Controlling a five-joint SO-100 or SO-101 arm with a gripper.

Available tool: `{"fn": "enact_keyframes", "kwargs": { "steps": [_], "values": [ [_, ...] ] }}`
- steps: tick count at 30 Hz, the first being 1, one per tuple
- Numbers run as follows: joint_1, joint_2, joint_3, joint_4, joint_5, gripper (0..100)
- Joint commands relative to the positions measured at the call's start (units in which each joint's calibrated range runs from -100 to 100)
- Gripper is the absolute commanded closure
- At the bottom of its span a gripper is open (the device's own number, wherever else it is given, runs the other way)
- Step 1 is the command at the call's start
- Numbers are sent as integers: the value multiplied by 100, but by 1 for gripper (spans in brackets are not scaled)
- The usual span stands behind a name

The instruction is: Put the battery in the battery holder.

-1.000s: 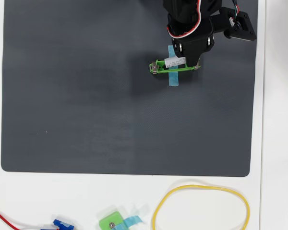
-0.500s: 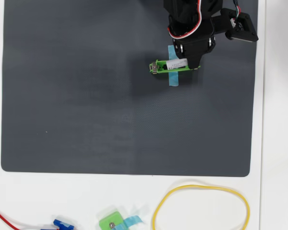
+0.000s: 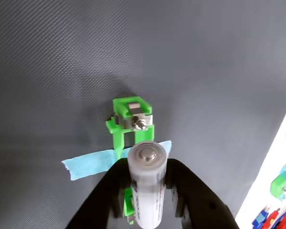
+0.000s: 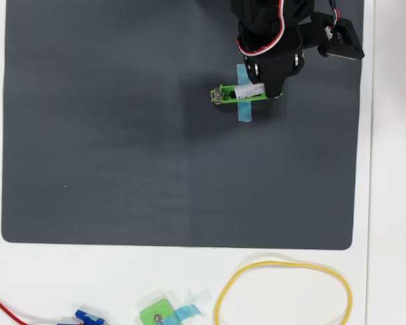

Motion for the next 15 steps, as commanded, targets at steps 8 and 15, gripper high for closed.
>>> {"fn": "enact_keyframes", "kwargs": {
  "steps": [8,15],
  "values": [
    [195,636,-95,-552,103,100],
    [496,636,-69,-596,77,100]
  ]
}}
